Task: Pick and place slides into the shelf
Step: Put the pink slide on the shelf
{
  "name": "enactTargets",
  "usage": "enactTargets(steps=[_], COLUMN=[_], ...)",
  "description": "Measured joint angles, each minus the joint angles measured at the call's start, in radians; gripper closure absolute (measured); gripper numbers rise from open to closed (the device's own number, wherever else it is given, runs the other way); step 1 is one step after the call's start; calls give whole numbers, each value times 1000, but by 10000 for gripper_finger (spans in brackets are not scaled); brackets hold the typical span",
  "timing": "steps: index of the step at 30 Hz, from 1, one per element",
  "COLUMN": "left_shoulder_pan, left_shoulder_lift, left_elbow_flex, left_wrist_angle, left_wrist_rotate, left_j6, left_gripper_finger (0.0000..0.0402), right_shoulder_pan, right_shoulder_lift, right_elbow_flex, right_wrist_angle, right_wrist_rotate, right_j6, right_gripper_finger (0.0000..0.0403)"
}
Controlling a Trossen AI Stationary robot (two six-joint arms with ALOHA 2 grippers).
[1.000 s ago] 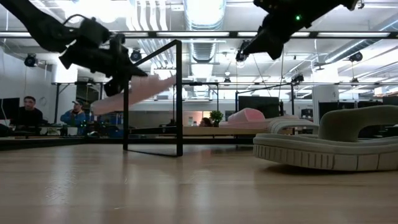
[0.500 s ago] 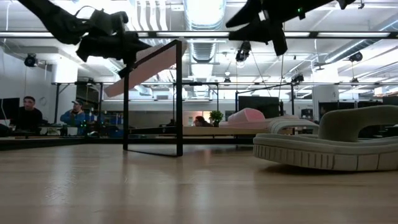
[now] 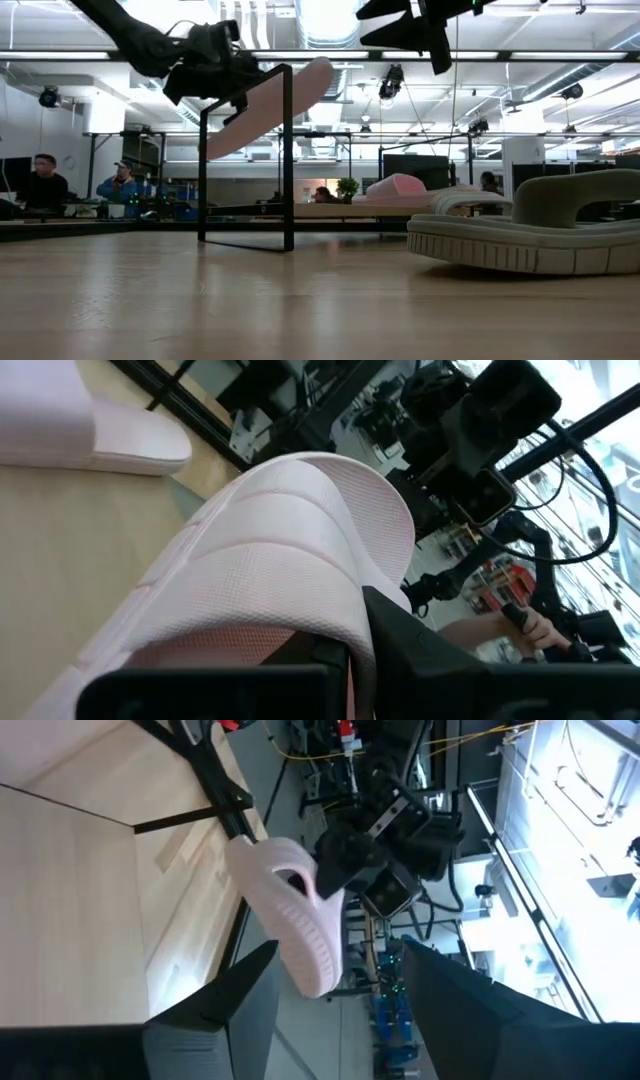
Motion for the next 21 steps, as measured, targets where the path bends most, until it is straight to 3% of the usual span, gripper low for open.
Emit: enactTargets(steps=[13, 21], left_shoulder_pan=[-39, -57], left_shoulder_lift=[82, 131], left_elbow_flex=[135, 177], left_wrist_angle=[3, 1], left_wrist_rotate=[61, 61], left_j6=[1, 1], left_gripper_finger=[401, 402], right_shoulder_pan=[-1, -26], right_shoulder_lift=[0, 54], right_elbow_flex=[2, 130], right_wrist_angle=[-33, -217], right_wrist_rotate=[8, 10], right_j6=[-58, -12], right_gripper_finger=[202, 202])
